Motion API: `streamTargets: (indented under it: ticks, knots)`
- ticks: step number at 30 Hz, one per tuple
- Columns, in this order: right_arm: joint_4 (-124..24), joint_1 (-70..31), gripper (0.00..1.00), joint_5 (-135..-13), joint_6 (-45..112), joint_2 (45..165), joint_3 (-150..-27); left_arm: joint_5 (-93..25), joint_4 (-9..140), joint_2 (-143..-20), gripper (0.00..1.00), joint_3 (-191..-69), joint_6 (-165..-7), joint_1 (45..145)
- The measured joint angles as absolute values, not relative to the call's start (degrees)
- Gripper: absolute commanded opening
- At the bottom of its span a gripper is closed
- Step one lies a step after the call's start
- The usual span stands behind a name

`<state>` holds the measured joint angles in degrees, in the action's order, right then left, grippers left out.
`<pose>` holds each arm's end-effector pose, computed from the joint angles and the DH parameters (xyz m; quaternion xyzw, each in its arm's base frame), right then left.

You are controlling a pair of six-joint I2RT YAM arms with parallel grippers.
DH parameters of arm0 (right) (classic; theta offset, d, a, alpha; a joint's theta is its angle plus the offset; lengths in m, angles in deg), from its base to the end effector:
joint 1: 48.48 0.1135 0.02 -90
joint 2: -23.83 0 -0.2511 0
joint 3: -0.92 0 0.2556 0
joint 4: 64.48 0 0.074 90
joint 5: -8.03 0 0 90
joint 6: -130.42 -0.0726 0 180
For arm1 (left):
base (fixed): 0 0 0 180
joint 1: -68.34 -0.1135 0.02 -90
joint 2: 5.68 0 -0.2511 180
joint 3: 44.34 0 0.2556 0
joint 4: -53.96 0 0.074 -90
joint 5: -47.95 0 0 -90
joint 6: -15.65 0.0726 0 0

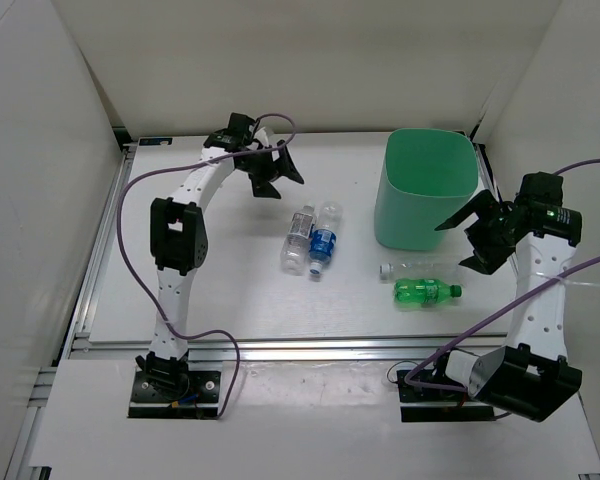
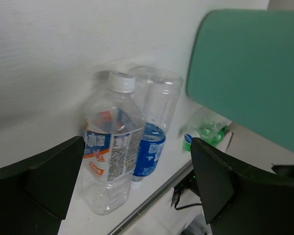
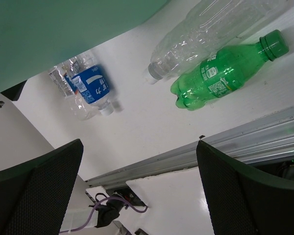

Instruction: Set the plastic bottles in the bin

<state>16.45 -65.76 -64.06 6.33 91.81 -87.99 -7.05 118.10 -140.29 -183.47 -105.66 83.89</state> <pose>0.2321 -0.0488 0.3137 0.3772 0.8773 0.1861 0.2309 0.4885 -0.1792 0.1973 -0.0481 0.9225 -0.3656 0.1139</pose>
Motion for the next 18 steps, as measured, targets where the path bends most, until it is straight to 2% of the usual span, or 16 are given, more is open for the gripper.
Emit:
streamTargets:
  ticks: [8,14,18]
  knots:
    - [16.15,-65.76,1.0,-64.04,6.36,91.11,-87.88,-1.19,112.51,-140.11,1.0,-182.99,-109.26,84.26]
    - [15.34,-65.76,1.0,-63.62,6.36,91.05,-87.55,4.45,110.89,-137.9,1.0,-175.63,-111.34,83.28]
    - [14.9,-65.74,1.0,-63.29,6.38,91.03,-86.55,4.55,111.39,-137.23,1.0,-175.63,-111.69,82.73]
